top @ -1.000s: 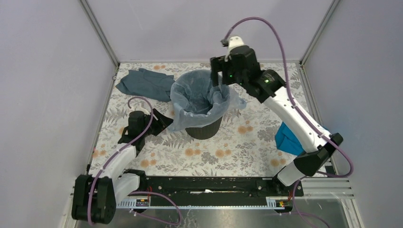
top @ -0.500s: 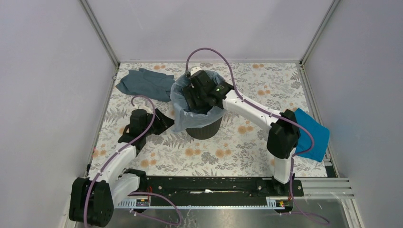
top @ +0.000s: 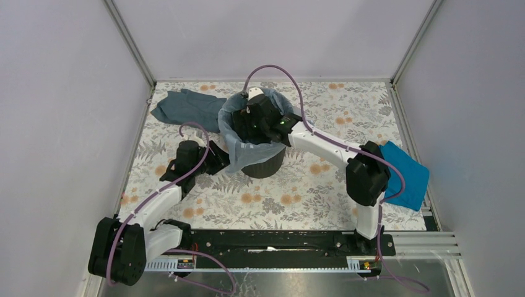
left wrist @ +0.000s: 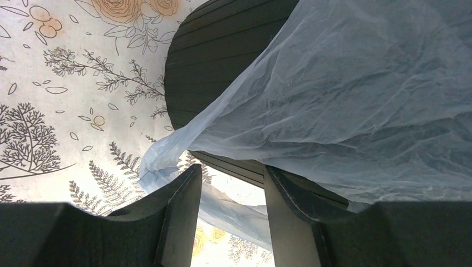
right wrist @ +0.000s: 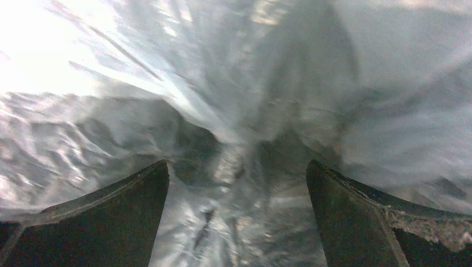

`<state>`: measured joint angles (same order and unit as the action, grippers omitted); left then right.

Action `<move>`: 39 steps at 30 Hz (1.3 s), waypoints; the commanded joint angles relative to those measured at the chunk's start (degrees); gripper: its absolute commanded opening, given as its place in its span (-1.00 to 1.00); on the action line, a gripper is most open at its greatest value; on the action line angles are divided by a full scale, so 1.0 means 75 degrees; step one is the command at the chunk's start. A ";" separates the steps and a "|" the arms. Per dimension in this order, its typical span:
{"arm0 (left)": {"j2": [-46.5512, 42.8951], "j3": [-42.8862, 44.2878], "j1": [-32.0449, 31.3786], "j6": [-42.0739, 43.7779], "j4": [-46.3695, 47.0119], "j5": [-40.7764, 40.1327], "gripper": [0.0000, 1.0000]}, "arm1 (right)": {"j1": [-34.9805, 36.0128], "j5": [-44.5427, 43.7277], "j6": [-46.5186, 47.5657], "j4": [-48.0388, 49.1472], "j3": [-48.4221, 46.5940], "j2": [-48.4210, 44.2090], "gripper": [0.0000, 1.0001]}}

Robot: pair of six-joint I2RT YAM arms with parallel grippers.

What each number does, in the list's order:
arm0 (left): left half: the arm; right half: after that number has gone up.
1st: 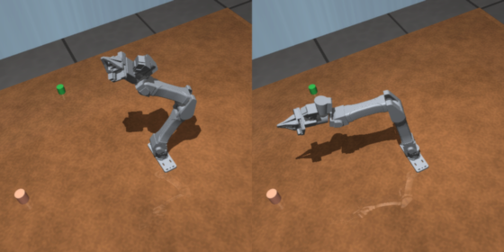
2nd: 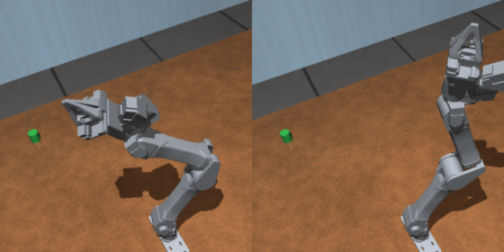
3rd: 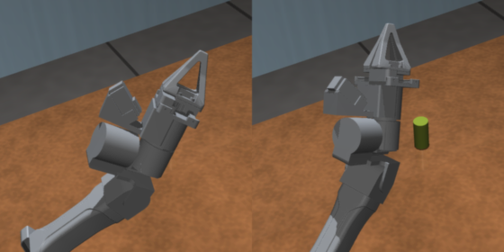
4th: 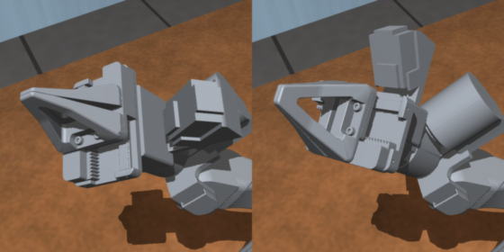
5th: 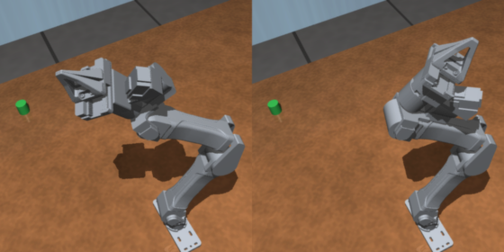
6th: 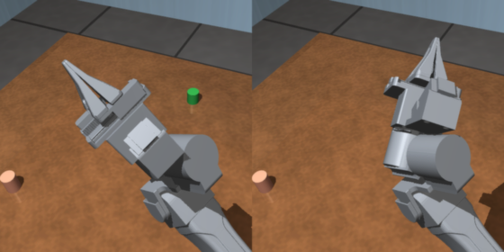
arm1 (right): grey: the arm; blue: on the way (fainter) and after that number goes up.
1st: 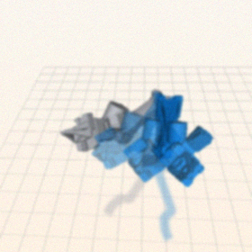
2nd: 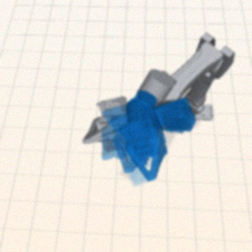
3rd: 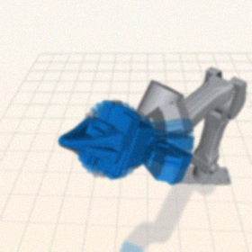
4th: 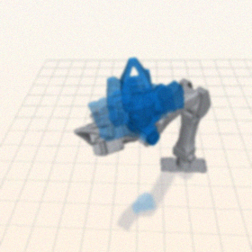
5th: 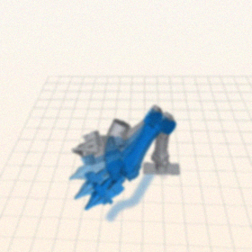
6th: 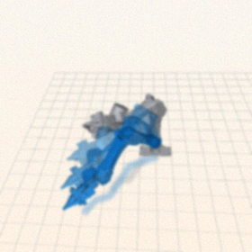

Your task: Put the trash bags into the trash bin

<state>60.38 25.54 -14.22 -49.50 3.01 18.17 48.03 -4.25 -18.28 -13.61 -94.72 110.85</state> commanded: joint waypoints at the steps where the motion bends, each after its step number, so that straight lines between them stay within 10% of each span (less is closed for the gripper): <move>1: -0.0171 0.0281 -0.0028 0.0159 0.0342 -0.0061 -0.01 | -0.0340 -0.1162 0.0601 -0.0473 0.0370 -0.0933 0.99; 12: -0.0119 0.0193 -0.0037 0.0230 0.0289 0.0093 0.18 | -0.0702 -0.2989 0.1661 -0.1195 -0.1444 0.0495 0.99; 31: 0.0112 0.0212 -0.0118 0.0094 0.0722 0.0420 0.48 | -0.0787 0.1059 0.0523 -0.1608 -0.0309 -0.0164 0.99; 39: -0.1372 0.0540 -0.0115 0.1072 -0.1231 -0.0229 0.82 | -0.0864 0.0614 0.0265 -0.1433 -0.0456 0.0396 0.99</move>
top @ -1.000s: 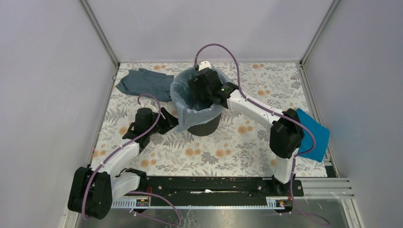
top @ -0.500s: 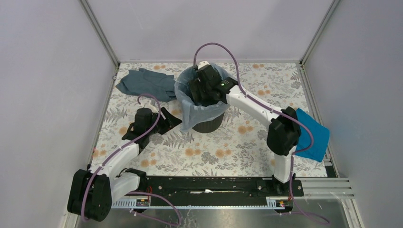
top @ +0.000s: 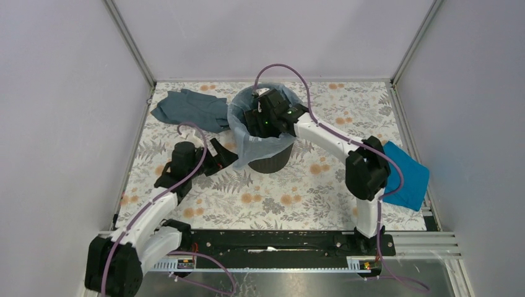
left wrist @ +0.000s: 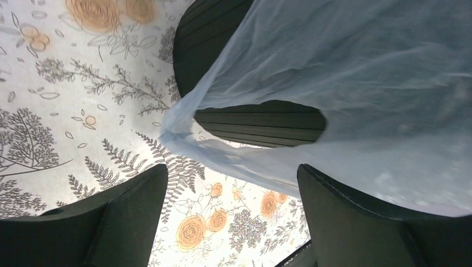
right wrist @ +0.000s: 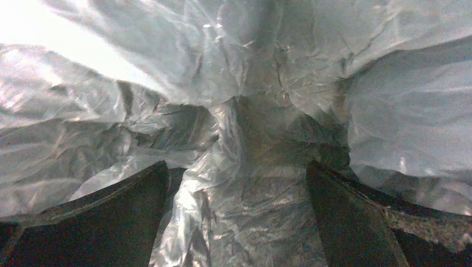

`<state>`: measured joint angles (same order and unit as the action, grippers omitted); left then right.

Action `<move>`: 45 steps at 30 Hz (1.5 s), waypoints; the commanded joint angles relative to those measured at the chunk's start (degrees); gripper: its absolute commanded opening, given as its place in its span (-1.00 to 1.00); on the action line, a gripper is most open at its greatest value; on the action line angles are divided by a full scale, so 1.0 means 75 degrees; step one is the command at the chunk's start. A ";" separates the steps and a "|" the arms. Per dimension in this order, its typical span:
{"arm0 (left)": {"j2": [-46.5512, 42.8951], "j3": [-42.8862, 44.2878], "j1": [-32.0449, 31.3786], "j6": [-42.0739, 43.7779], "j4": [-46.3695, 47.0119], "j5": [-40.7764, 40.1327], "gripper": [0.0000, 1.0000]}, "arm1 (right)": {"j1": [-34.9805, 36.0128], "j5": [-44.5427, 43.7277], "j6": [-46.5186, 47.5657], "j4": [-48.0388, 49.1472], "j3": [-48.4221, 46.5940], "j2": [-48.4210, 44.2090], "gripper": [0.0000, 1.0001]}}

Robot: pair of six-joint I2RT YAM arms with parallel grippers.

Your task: Put the trash bags into the trash bin

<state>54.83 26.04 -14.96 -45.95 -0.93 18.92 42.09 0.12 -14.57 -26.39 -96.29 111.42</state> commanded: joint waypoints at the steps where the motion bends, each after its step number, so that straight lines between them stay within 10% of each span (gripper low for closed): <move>1: -0.0713 0.0526 -0.0020 0.0661 -0.0846 -0.0329 0.82 | -0.0069 -0.0078 -0.0191 0.0298 -0.0214 0.0462 0.99; 20: -0.1329 0.0090 -0.0202 0.0282 -0.0638 0.0657 0.89 | -0.0068 -0.0356 -0.0002 -0.0777 -0.1213 -0.0072 0.99; 34: -0.1483 0.0007 -0.0674 -0.0045 -0.0558 0.0739 0.57 | -0.0068 -0.0277 0.0076 -0.1276 -0.1809 -0.1599 0.98; 45: -0.0562 -0.0761 -0.1182 -0.1298 0.2221 0.0962 0.32 | -0.0068 0.0307 0.0162 -0.0781 -0.0017 -0.4181 0.99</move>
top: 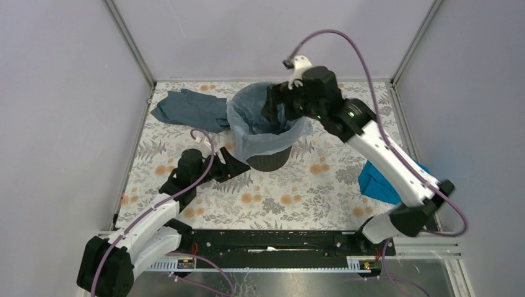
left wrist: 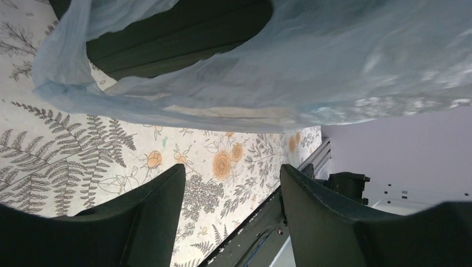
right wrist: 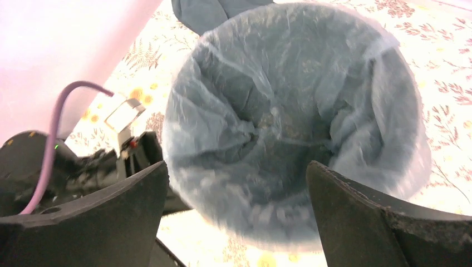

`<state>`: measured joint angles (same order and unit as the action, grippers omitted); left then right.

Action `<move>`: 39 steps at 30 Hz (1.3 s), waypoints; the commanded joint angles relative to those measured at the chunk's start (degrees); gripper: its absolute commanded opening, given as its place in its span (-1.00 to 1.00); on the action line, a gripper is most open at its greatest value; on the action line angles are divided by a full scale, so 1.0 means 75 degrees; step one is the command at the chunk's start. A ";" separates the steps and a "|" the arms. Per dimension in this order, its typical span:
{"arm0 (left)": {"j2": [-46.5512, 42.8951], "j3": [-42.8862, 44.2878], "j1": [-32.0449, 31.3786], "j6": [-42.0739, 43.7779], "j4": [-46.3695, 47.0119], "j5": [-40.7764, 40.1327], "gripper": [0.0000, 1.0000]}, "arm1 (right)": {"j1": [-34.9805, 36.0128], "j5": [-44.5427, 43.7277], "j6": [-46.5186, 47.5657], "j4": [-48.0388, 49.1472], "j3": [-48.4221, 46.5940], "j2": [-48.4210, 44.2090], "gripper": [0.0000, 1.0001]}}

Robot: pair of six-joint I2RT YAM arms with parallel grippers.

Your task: Put the trash bags into the trash bin

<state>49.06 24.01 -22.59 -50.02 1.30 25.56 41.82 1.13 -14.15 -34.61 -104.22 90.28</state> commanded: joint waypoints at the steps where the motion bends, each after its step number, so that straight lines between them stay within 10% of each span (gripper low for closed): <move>1: 0.0259 -0.0624 -0.0253 -0.0836 0.2480 -0.0047 0.29 | -0.0033 0.0104 0.0141 0.0428 0.1470 -0.1724 0.99; 26: 0.6524 0.2338 -0.0515 -0.1313 0.6384 -0.0483 0.76 | -0.0033 -0.1081 0.0135 -0.0108 0.3830 -0.4846 0.99; 39: 0.8907 0.6647 -0.0461 0.0660 0.3369 -0.1173 0.98 | -0.0033 -0.1605 0.0112 -0.0559 0.3950 -0.5673 0.99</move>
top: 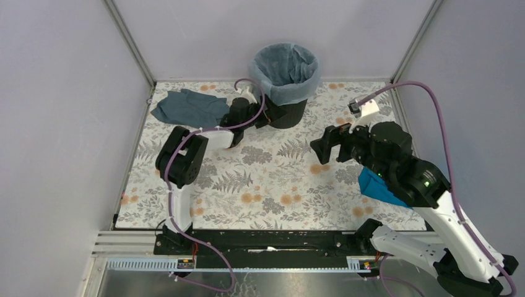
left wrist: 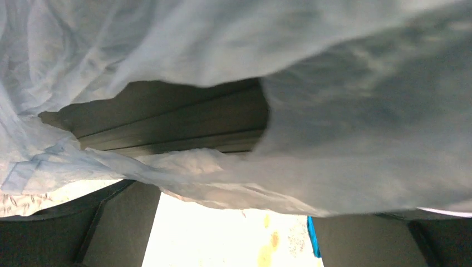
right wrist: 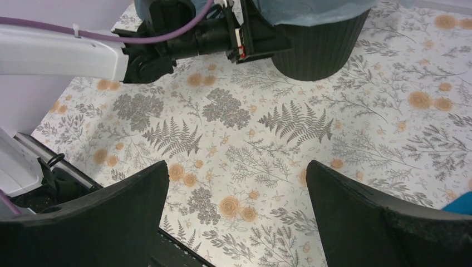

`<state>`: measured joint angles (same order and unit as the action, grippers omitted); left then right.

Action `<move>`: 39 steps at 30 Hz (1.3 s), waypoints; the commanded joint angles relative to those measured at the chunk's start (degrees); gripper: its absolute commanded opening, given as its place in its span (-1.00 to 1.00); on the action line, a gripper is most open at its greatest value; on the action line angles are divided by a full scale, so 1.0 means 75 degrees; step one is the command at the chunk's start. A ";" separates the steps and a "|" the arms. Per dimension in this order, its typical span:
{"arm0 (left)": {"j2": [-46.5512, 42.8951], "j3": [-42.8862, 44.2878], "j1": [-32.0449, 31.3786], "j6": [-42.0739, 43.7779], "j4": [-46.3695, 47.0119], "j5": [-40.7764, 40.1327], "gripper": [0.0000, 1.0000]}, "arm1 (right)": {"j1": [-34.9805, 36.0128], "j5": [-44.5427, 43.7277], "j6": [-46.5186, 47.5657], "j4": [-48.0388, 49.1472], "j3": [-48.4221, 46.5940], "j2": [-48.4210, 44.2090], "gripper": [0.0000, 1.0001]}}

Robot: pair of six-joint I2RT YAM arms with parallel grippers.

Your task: Put the trash bags into the trash bin

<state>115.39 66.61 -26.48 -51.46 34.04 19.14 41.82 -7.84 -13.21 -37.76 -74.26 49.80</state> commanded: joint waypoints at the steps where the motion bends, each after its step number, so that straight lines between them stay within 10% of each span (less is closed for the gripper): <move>1: -0.0090 0.0760 0.0055 0.0885 -0.1026 -0.0261 0.98 | -0.0033 -0.0480 0.0008 -0.0178 -0.0058 -0.0356 0.99; 12: -0.5958 -0.3770 0.0078 0.0673 -0.2102 0.0551 0.98 | -0.0033 -0.0914 0.0481 -0.0174 -0.0729 -0.0764 0.99; 17: -0.8357 -0.1484 0.0138 0.3177 -0.6628 -0.0618 0.98 | -0.0033 -0.0696 0.0629 -0.0298 -0.1707 -0.0873 0.99; 24: -0.8522 0.3241 0.0136 0.5517 -1.0092 -0.2595 0.98 | -0.0033 -0.1645 0.0649 -0.0350 -0.2806 -0.1024 0.99; 39: -0.9469 0.4184 0.0132 0.5833 -0.9791 -0.3519 0.98 | -0.0033 -0.1552 0.0315 -0.0024 -0.2599 -0.0977 0.99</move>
<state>43.55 98.94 -25.74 -9.13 -38.76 -5.41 41.82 -18.79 -9.87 -39.92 -94.50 41.78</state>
